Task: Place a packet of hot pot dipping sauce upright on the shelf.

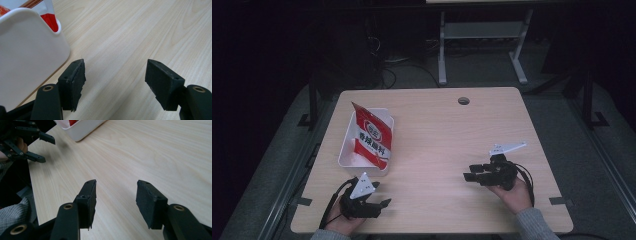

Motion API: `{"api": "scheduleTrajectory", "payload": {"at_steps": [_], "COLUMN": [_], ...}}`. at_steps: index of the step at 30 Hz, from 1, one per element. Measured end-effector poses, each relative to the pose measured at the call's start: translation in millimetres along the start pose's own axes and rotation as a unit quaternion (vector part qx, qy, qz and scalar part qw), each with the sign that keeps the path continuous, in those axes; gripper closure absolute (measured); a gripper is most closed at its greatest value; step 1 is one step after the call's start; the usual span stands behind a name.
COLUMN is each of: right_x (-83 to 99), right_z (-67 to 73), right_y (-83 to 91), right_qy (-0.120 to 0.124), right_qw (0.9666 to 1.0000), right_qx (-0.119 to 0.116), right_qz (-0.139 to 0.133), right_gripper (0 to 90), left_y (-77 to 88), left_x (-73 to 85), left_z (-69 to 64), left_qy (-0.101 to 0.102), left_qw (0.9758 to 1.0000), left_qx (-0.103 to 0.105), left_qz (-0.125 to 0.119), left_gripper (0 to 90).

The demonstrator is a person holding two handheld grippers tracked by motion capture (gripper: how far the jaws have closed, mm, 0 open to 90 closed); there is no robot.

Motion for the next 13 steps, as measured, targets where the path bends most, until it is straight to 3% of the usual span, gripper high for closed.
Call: {"api": "scheduleTrajectory", "payload": {"at_steps": [8,13], "right_x": [17.2,21.3], "right_z": [5.6,14.9], "right_y": [-0.9,-1.8], "right_qy": [0.004,0.001], "right_qw": [0.9999,1.0000], "right_qx": [0.002,-0.002], "right_qz": [0.010,-0.004], "right_gripper": [47.3,47.1], "left_y": [0.1,1.7], "left_x": [0.0,-0.6], "left_z": [-0.2,-0.3], "left_qy": [0.000,-0.004], "left_qw": [1.0000,1.0000], "left_qx": [0.001,0.002], "left_qz": [0.001,-0.001], "left_gripper": [31.7,31.7]}}
Point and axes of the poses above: each handheld gripper's, and its own axes: y roughly backward along the jaws, x roughly out of its underside, z roughly to its left, the point moved 4 cm from there along -y, roughly forward along the jaws, and after that the axes turned 13 degrees about y, right-handed, at the moved point
